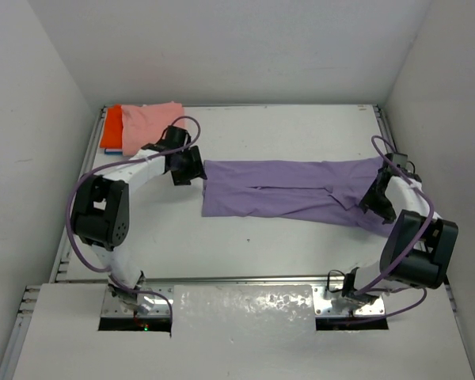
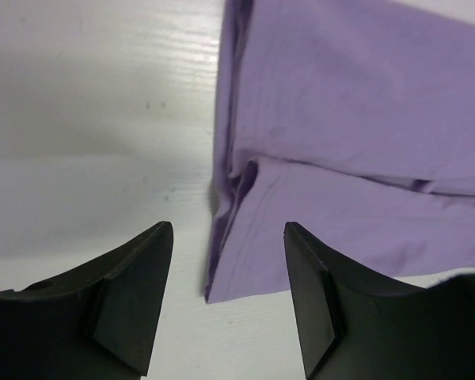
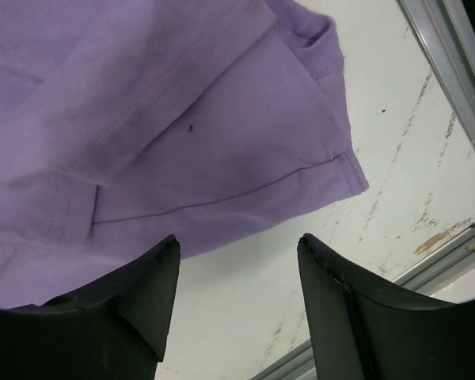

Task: Fold and stack the t-shirts
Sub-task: Fold the other side of the tshirt into a rectangle

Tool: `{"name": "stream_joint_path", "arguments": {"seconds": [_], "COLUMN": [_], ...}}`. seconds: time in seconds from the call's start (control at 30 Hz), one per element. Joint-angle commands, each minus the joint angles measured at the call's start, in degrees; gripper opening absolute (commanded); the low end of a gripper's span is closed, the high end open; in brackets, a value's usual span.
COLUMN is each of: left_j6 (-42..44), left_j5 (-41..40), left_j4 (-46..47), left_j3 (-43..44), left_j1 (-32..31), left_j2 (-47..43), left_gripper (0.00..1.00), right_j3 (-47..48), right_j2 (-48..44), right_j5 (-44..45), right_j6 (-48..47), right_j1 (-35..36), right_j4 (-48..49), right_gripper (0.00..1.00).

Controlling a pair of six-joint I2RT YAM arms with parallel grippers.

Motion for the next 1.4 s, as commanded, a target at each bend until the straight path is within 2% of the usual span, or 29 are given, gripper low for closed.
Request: {"name": "stream_joint_path", "arguments": {"seconds": [0.0, 0.33, 0.7, 0.77, 0.8, 0.83, 0.87, 0.97, 1.37], "left_j6": [0.9, -0.2, -2.0, -2.1, -2.2, -2.3, -2.3, -2.0, -3.3], "left_j5": [3.8, 7.4, 6.3, 6.1, 6.0, 5.7, 5.0, 3.5, -2.2], "left_j4": [2.6, 7.4, 11.2, 11.2, 11.3, 11.2, 10.9, 9.4, 5.7], "left_j3": [-0.1, -15.9, -16.6, -16.7, -16.7, -16.9, -16.9, -16.6, -16.2], "left_j1": [-0.2, -2.5, -5.1, -5.1, -5.1, -5.1, -5.1, -5.1, -4.7], "left_j2": [-1.9, -8.1, -4.0, -3.6, -3.6, -4.0, -4.3, -4.8, -7.7], "left_gripper": [0.56, 0.54, 0.53, 0.48, 0.36, 0.29, 0.16, 0.01, 0.00], "right_j3": [-0.9, -3.7, -3.1, -2.7, -2.6, -2.6, -2.7, -3.4, -3.6], "right_j2": [-2.1, -0.4, 0.3, 1.8, 2.2, 2.5, 3.0, 3.3, 5.0], "right_j5": [-0.1, -0.7, 0.4, 0.9, 1.1, 1.3, 1.4, 2.3, 9.2], "right_j6": [-0.8, -1.3, -2.0, -2.2, -2.6, -2.6, -2.6, -2.5, -2.8], "right_j1": [0.2, 0.2, 0.0, 0.0, 0.1, 0.1, 0.0, -0.2, -2.5], "right_j4": [1.7, 4.7, 4.7, 4.6, 4.7, 4.8, 5.0, 5.8, 4.0], "right_gripper": [0.59, 0.59, 0.59, 0.59, 0.59, 0.59, 0.59, 0.58, 0.56]}}
